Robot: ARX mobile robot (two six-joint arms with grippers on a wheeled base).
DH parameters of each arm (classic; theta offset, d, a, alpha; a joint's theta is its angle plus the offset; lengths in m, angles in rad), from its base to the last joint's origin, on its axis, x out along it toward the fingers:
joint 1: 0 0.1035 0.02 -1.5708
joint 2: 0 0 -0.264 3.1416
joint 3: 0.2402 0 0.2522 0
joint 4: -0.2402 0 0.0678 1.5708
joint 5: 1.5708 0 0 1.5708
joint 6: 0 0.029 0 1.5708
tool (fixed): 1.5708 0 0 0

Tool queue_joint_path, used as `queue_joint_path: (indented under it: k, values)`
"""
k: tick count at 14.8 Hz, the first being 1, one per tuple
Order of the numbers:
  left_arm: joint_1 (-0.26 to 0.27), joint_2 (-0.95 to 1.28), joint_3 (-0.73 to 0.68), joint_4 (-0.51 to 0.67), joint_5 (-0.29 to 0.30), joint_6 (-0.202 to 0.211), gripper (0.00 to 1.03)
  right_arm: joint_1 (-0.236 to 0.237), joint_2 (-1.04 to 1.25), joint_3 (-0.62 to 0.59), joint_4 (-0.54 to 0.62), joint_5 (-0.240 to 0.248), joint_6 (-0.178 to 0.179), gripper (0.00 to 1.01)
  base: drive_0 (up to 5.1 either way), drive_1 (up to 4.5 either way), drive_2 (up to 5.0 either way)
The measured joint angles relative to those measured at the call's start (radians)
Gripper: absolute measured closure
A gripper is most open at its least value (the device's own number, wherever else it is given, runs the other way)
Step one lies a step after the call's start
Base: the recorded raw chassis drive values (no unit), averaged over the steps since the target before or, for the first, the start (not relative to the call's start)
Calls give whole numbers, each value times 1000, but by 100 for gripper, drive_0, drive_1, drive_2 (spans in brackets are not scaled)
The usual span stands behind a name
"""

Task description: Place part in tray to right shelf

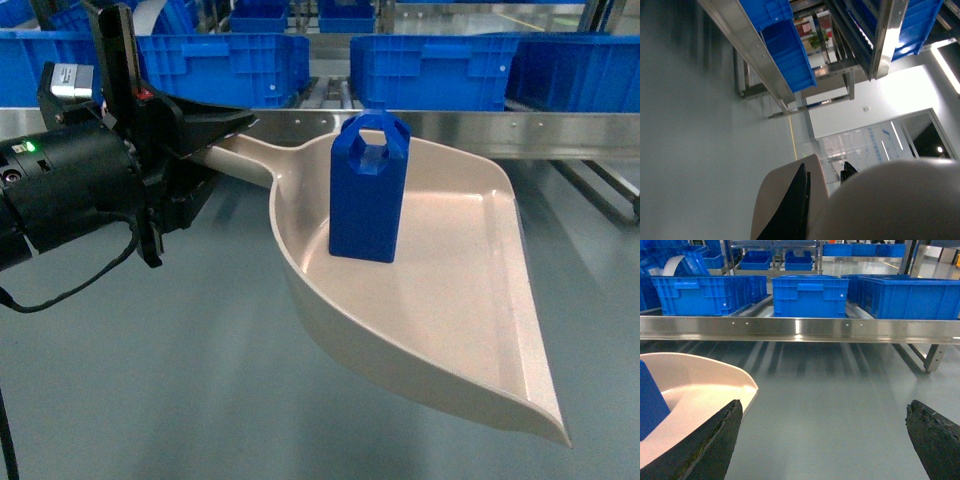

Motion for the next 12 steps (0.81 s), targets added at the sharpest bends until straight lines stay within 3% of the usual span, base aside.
queue_joint_path:
  k: [10,12]
  values:
    - [3,0,0,0,-4,0,88,0,0,0,4,0,0,3,0,0,0]
    - [3,0,0,4,-4,1,88,0,0,0,2,0,0,3,5,427,-416]
